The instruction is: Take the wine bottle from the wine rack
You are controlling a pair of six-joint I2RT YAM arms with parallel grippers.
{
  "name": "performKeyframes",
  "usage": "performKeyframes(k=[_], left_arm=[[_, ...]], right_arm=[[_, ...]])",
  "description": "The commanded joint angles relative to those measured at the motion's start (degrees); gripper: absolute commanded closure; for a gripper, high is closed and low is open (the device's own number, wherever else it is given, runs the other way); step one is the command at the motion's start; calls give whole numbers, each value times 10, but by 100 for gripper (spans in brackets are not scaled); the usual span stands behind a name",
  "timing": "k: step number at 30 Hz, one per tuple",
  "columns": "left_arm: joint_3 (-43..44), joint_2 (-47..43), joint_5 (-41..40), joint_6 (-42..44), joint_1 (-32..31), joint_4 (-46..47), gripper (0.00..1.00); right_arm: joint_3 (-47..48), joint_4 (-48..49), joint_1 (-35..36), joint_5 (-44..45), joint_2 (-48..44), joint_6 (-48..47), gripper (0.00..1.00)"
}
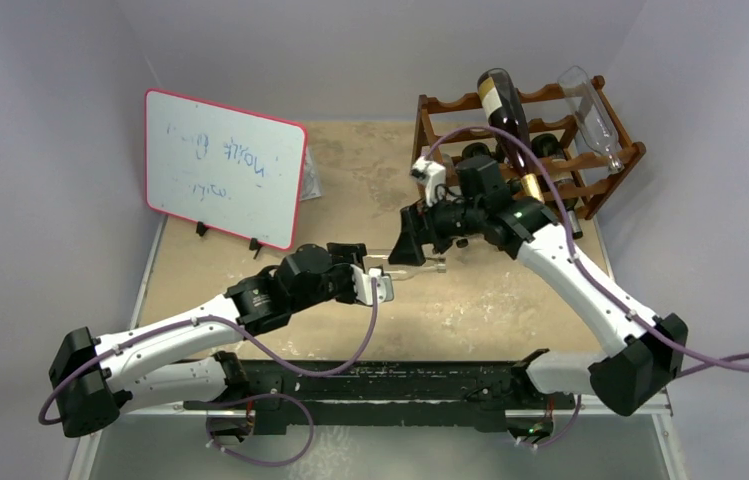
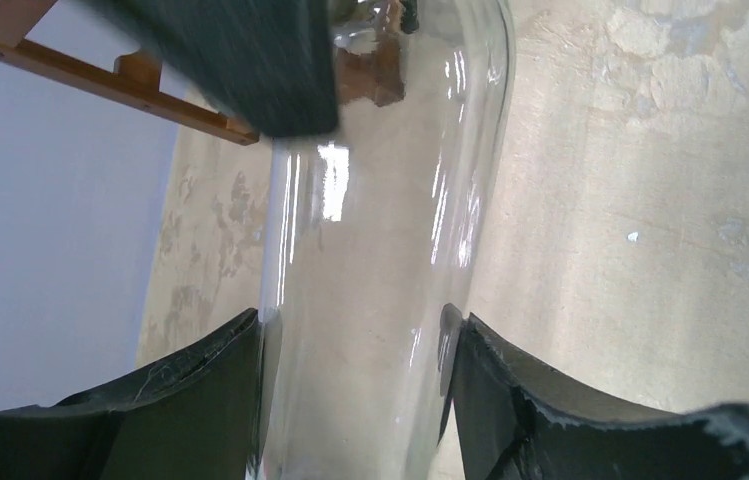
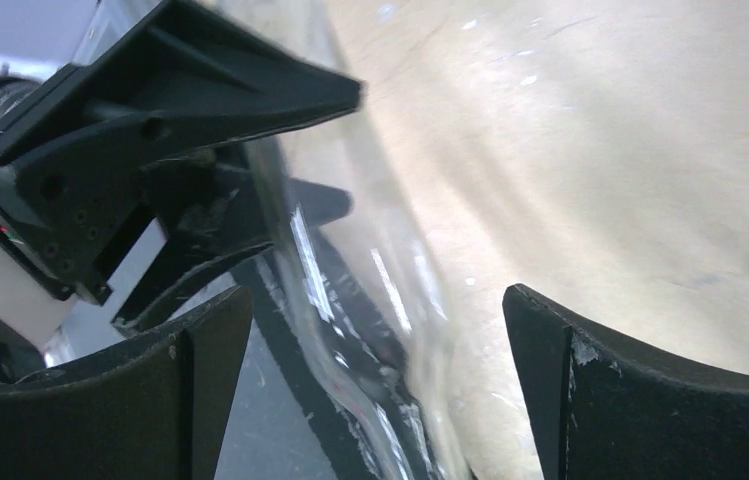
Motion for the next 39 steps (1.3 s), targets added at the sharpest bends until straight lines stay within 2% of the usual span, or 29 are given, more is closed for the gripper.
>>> performKeyframes(k=[1,5,13,22,28,30,35,39], left_arm=[[-2,-30,-26,-57,2,104,100],[-21,-47,-52,-107,1,163,100],[-29,-57,-131,-218,1,264,100],[-41,-68,-171,-288,2,330,100],[-36,-65,-195,-312,2,331,100],[-34,-66,-200,-319,1,332,100],[-30,-64,-200,-337,1,329,100],[-26,-63,-189,-344,2,324,100]], right_arm=[[15,13,-73,28,-51,14,2],[18,36,-102,86,-92,32,2],[6,118,-103,178,-149,109,2],[-33,307,-103,127,-154,202,3],[-43,423,-103,13,-143,237,8],[-51,439,-103,7,-142,251,9],[-41,422,-102,12,-126,238,18],[-46,454,-97,7,-102,243,24]])
